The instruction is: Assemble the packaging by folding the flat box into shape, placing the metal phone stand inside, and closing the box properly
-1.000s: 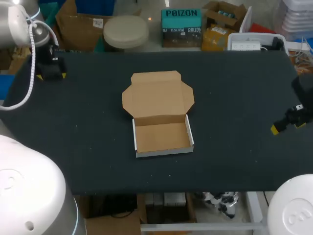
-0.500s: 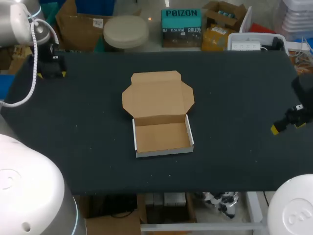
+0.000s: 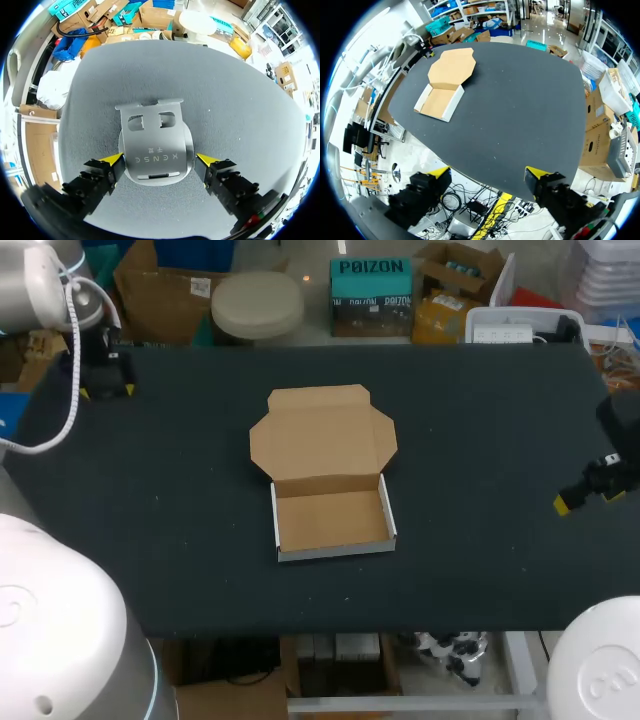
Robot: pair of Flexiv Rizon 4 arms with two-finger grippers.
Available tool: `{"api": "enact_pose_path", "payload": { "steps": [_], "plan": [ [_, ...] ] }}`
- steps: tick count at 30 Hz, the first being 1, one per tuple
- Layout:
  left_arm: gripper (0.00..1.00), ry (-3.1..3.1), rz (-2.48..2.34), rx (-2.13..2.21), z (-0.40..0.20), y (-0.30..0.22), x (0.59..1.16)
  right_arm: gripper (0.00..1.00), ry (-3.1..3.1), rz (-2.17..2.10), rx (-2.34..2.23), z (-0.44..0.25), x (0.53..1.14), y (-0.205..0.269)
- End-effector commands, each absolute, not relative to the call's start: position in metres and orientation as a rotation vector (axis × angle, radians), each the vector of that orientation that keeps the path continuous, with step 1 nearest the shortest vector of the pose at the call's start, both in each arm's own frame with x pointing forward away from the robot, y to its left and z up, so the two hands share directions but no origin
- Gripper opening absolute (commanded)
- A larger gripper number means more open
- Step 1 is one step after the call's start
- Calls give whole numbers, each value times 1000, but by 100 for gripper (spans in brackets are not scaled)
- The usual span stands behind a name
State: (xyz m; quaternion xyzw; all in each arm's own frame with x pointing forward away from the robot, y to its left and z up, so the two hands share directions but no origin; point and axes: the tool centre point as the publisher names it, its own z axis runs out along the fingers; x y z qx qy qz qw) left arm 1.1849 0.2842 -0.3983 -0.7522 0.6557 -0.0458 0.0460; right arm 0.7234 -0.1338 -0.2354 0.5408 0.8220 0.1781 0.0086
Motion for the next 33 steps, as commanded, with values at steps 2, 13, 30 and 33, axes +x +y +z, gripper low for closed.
{"api": "enact_pose_path", "payload": {
  "steps": [2,13,30,33],
  "plan": [
    [87,2006,-121,-2314,-399,286,1192,100,2564,551,1689,-235,720,-132],
    [87,1985,-117,-2330,-400,288,1198,100,2564,551,1689,-235,720,-132],
    [68,1956,-99,-2352,-403,291,1204,100,2564,551,1689,-235,720,-132],
    [27,1950,-92,-2354,-403,291,1206,100,2564,551,1689,-235,720,-132]
  ]
}}
